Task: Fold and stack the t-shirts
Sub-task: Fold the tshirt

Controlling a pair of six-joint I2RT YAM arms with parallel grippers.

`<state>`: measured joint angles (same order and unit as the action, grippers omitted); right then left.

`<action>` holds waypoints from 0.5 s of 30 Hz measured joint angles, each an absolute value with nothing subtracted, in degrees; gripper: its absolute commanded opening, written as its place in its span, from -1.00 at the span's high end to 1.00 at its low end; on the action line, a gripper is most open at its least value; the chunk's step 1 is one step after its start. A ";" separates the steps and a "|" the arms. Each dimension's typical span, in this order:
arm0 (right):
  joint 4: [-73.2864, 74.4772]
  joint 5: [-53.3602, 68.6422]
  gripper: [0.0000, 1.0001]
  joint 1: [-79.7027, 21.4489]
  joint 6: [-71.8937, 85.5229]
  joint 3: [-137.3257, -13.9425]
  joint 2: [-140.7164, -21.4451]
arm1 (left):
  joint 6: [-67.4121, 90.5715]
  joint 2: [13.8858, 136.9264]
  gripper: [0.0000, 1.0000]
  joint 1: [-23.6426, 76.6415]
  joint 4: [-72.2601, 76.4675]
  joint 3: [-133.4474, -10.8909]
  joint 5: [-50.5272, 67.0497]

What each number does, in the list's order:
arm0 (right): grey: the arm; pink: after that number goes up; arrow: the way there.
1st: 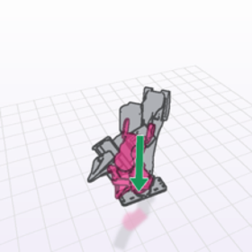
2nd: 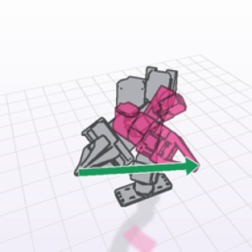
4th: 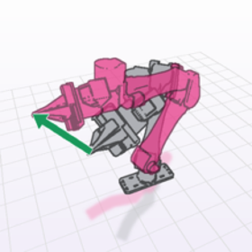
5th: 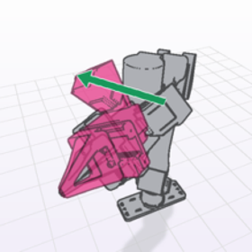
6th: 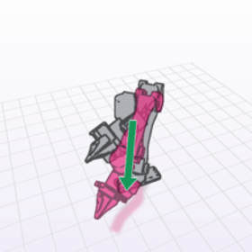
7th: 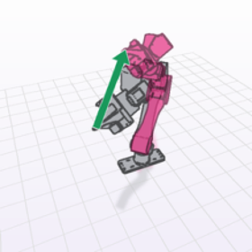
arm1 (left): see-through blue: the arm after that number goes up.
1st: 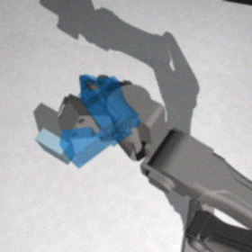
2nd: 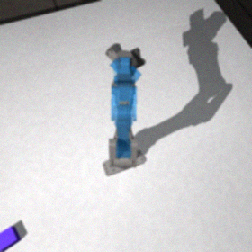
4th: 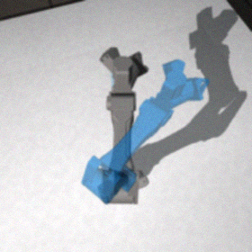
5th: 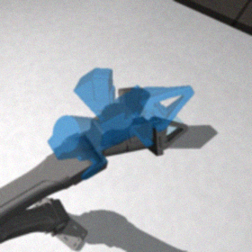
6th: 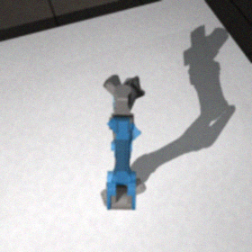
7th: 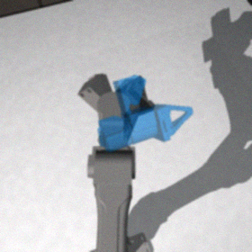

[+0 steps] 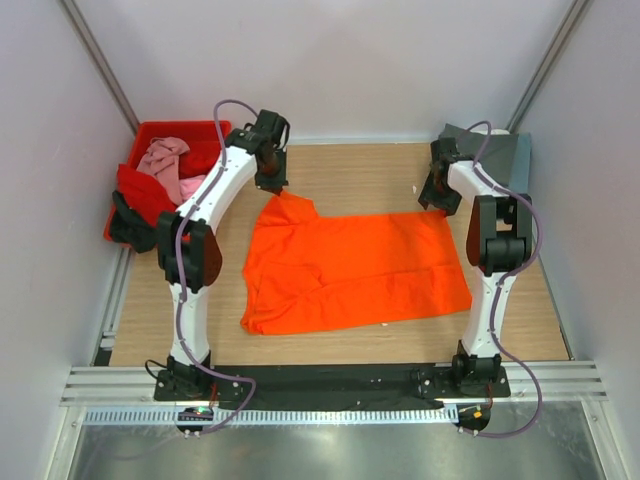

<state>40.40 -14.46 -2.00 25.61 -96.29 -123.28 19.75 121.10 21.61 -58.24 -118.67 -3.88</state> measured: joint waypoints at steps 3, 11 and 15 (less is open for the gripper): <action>40.16 -14.44 -0.02 -1.83 25.63 -96.18 -123.28 | 19.75 121.08 1.00 21.61 -58.24 -118.67 -3.86; 38.81 -14.50 0.45 -1.63 25.54 -95.57 -124.14 | 19.75 121.05 1.00 21.50 -58.24 -118.65 -3.86; 38.48 -14.57 0.85 -1.43 25.47 -95.50 -124.18 | 19.75 120.70 1.00 21.41 -58.19 -118.06 -3.86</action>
<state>38.48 -14.57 -1.43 25.47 -95.50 -124.18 19.75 120.70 21.41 -58.19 -118.06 -3.86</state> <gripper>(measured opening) 0.180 0.005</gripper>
